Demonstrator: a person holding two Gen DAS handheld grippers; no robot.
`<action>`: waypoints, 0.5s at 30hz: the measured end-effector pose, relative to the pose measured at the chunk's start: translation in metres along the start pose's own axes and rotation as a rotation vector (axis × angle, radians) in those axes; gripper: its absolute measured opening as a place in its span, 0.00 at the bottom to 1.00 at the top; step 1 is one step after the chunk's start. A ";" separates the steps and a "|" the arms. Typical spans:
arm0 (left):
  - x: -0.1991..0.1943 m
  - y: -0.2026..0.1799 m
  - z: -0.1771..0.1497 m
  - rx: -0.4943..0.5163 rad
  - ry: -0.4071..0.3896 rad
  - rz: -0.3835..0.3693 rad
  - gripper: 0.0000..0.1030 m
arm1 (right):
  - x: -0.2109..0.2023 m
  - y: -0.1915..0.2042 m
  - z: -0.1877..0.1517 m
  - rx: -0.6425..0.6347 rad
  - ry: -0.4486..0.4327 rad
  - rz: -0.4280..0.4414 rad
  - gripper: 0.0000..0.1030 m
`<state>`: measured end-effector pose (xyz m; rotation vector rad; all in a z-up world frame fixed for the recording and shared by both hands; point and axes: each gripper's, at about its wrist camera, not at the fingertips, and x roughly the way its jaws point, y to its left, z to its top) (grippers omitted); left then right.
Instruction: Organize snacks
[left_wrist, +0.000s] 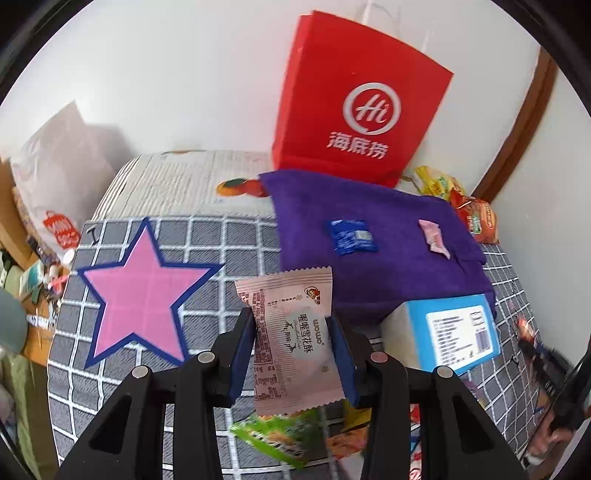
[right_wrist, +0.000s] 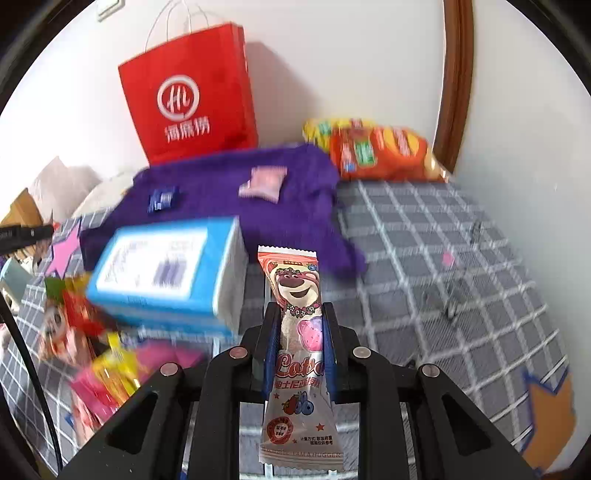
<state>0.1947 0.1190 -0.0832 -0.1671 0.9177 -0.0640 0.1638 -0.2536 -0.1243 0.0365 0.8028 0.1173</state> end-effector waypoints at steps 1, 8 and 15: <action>0.000 -0.004 0.001 0.005 -0.001 -0.003 0.37 | -0.003 0.001 0.009 0.005 -0.009 0.003 0.21; -0.004 -0.034 0.021 0.047 -0.016 -0.023 0.37 | -0.006 0.019 0.076 0.004 -0.062 0.056 0.21; -0.002 -0.058 0.046 0.088 -0.037 -0.023 0.37 | 0.010 0.039 0.118 -0.019 -0.086 0.118 0.21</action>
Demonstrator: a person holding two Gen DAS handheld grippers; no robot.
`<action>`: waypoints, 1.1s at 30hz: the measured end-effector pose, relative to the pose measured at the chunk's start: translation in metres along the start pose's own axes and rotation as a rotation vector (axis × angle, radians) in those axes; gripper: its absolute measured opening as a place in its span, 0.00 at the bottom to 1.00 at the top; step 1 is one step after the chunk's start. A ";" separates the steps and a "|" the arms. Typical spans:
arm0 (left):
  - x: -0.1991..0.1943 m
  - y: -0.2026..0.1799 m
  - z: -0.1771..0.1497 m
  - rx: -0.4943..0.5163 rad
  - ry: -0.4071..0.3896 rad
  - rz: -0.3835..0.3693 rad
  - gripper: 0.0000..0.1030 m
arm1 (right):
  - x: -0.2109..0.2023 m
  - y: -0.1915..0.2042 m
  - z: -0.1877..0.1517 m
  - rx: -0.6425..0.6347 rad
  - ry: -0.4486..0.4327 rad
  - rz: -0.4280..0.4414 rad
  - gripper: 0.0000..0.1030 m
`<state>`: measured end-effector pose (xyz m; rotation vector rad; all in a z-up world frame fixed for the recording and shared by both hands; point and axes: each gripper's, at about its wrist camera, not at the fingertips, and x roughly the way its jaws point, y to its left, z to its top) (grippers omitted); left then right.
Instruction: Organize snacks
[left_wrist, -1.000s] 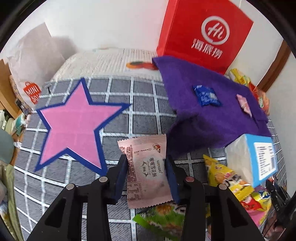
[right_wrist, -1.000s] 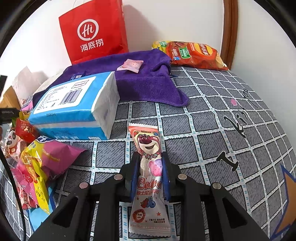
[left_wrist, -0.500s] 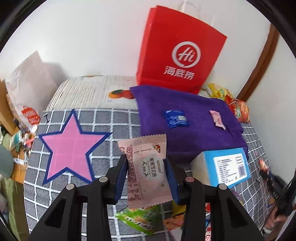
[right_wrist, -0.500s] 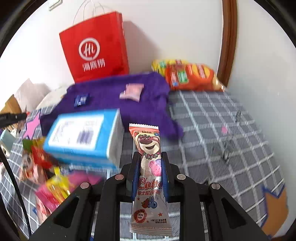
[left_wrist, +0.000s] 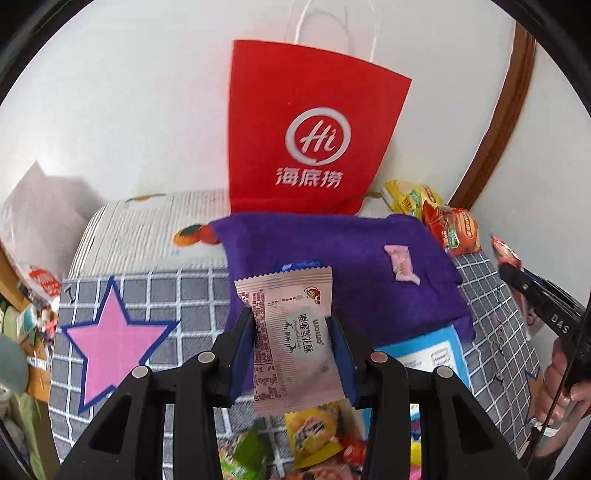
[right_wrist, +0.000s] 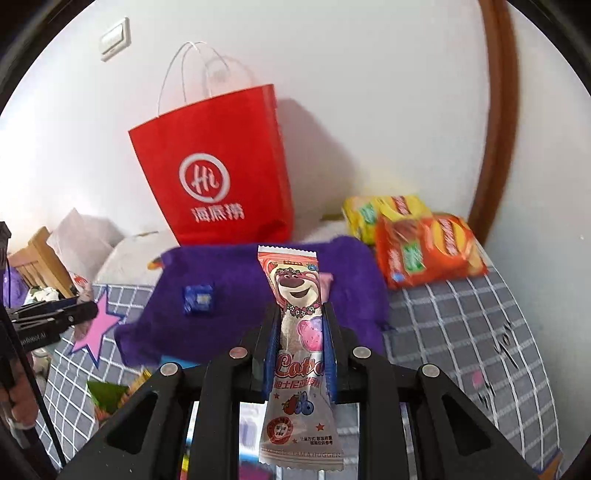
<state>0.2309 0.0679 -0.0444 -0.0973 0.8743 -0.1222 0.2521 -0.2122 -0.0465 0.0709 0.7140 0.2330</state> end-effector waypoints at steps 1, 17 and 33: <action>0.002 -0.003 0.004 0.006 -0.002 0.000 0.37 | 0.004 0.001 0.004 0.001 -0.001 0.010 0.21; 0.076 -0.025 0.034 0.034 0.082 -0.002 0.37 | 0.084 -0.025 -0.012 0.028 0.060 0.026 0.21; 0.106 -0.003 0.028 -0.038 0.180 0.034 0.37 | 0.106 -0.042 -0.030 0.070 0.062 0.019 0.21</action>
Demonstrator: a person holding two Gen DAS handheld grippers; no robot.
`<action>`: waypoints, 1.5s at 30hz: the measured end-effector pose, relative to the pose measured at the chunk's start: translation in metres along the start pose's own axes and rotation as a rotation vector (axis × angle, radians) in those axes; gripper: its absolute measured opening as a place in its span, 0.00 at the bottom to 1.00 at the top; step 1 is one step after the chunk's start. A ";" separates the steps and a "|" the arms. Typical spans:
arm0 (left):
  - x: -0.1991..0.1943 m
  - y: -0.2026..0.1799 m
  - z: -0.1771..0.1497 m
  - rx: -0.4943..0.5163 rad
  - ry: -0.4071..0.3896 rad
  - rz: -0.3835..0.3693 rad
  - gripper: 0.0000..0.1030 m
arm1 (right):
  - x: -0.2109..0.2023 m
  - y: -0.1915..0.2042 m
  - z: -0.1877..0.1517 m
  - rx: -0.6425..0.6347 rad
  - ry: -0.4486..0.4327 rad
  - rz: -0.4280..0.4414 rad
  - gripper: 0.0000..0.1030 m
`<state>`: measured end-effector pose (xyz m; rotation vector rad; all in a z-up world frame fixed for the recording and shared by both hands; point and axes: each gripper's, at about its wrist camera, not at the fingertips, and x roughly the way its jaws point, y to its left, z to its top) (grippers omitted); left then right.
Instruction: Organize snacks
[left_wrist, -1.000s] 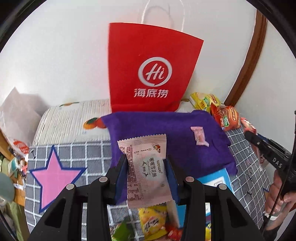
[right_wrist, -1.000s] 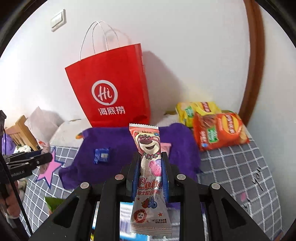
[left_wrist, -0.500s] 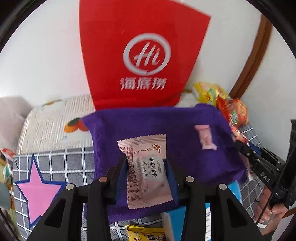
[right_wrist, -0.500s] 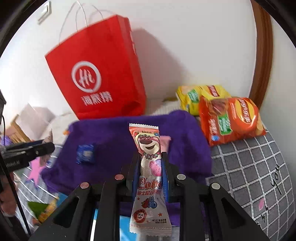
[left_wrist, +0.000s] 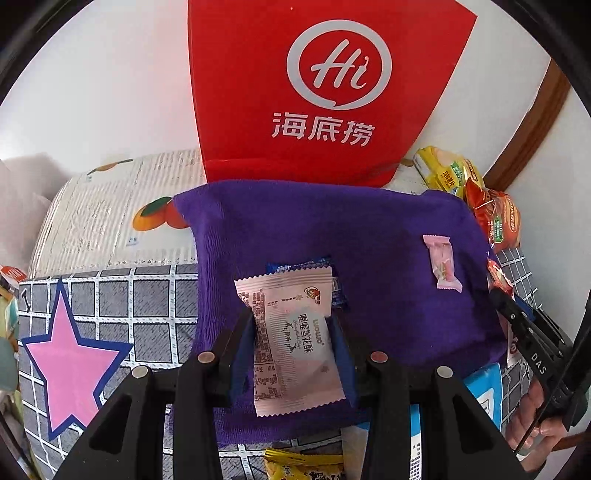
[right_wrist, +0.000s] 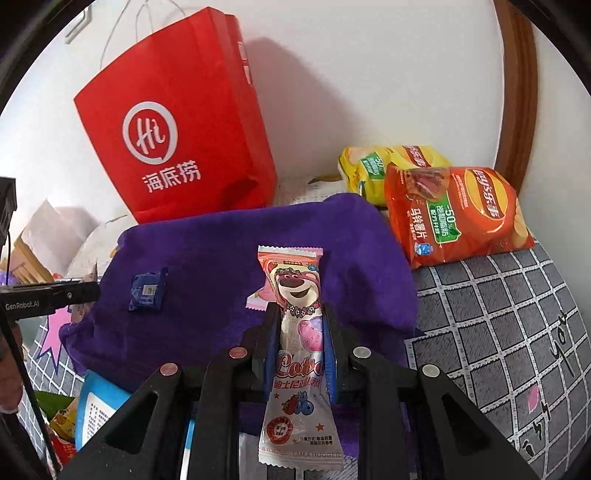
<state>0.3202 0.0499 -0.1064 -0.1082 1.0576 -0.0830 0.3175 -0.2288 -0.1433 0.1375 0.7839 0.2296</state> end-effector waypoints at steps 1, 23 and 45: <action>0.000 0.000 0.000 0.000 0.000 -0.001 0.37 | 0.000 -0.002 0.001 0.016 -0.010 -0.002 0.21; -0.007 -0.005 -0.002 0.009 -0.008 -0.018 0.37 | 0.020 -0.017 -0.005 0.125 -0.002 0.084 0.23; -0.003 -0.006 -0.003 0.007 0.009 -0.029 0.37 | 0.033 -0.020 -0.011 0.160 -0.012 0.061 0.25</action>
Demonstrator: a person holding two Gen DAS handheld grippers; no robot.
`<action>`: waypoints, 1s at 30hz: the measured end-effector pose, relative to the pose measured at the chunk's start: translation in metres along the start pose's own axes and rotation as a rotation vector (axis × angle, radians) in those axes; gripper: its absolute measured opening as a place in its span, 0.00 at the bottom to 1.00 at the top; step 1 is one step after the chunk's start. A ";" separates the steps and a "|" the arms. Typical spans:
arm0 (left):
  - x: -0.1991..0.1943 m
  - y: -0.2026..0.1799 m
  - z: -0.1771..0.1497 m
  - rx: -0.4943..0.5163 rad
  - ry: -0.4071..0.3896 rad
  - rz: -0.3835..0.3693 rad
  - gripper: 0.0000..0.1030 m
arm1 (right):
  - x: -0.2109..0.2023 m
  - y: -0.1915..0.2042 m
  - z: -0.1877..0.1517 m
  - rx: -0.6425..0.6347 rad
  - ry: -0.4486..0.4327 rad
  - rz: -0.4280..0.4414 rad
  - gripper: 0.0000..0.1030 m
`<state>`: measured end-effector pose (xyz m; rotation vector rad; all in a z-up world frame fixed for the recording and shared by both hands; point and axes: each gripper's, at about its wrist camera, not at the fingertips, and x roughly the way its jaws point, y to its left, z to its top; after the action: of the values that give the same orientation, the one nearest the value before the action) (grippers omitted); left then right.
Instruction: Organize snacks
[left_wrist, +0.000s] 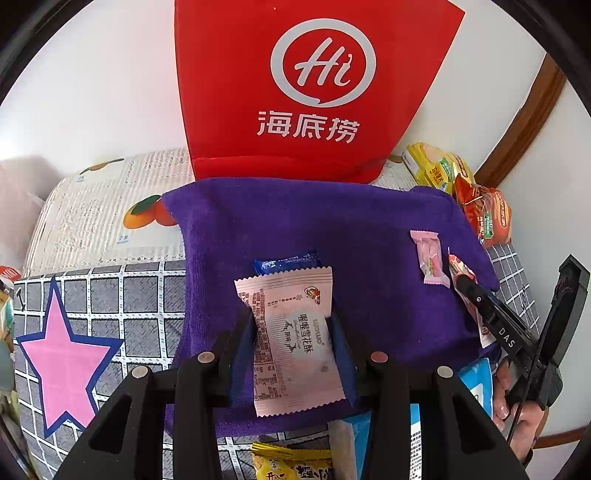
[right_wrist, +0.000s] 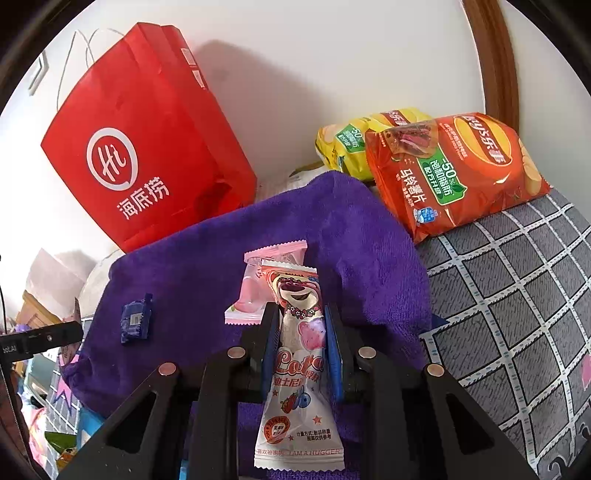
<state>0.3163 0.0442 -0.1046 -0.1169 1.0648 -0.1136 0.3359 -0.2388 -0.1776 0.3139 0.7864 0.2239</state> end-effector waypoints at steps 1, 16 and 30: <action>0.000 0.000 0.000 -0.002 0.002 -0.003 0.37 | 0.000 0.000 0.000 0.000 0.000 0.004 0.26; 0.010 0.004 -0.002 -0.012 0.031 -0.006 0.37 | -0.021 -0.011 0.008 0.055 -0.065 0.048 0.41; 0.024 0.010 -0.005 -0.025 0.082 0.028 0.38 | -0.023 -0.007 0.006 0.028 -0.059 0.039 0.41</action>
<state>0.3240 0.0506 -0.1289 -0.1207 1.1500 -0.0800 0.3255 -0.2533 -0.1610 0.3605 0.7260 0.2394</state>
